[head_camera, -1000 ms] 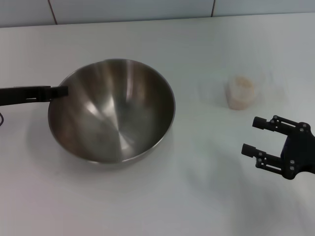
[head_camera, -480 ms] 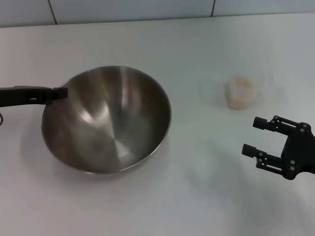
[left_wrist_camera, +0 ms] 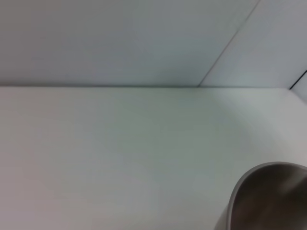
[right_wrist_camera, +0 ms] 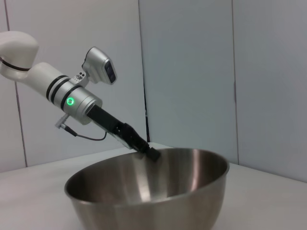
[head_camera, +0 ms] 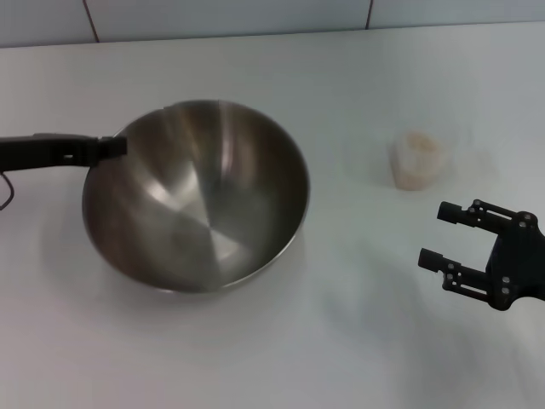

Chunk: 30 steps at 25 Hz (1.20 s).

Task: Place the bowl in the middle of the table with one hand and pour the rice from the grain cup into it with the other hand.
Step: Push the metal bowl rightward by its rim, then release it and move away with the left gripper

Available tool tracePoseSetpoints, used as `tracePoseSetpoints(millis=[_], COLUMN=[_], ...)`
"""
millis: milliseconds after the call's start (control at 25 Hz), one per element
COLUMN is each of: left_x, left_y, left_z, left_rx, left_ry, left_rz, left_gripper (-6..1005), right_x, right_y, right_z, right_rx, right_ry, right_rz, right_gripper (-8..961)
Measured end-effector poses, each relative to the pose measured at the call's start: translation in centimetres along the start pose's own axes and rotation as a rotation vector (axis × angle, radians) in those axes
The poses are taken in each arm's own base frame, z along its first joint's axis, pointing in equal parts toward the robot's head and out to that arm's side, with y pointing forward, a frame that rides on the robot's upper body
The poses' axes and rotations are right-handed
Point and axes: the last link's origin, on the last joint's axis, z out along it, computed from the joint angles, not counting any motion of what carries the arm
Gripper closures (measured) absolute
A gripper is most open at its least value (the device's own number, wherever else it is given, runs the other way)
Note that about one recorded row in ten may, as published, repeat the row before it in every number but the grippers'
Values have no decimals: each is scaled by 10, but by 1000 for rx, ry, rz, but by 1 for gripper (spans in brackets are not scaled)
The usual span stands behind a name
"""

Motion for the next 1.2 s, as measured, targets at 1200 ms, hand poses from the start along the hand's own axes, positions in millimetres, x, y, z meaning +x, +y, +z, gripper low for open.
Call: tracePoseSetpoints(millis=[1200], left_x=[34], left_y=[34], left_z=[68], left_rx=[-52], left_ry=[4], left_rz=[122], left_gripper=[956], right_x=[0], right_y=[1], right_z=[0], right_rx=[-8], right_ry=[-5], right_rz=[-1], right_gripper=[318])
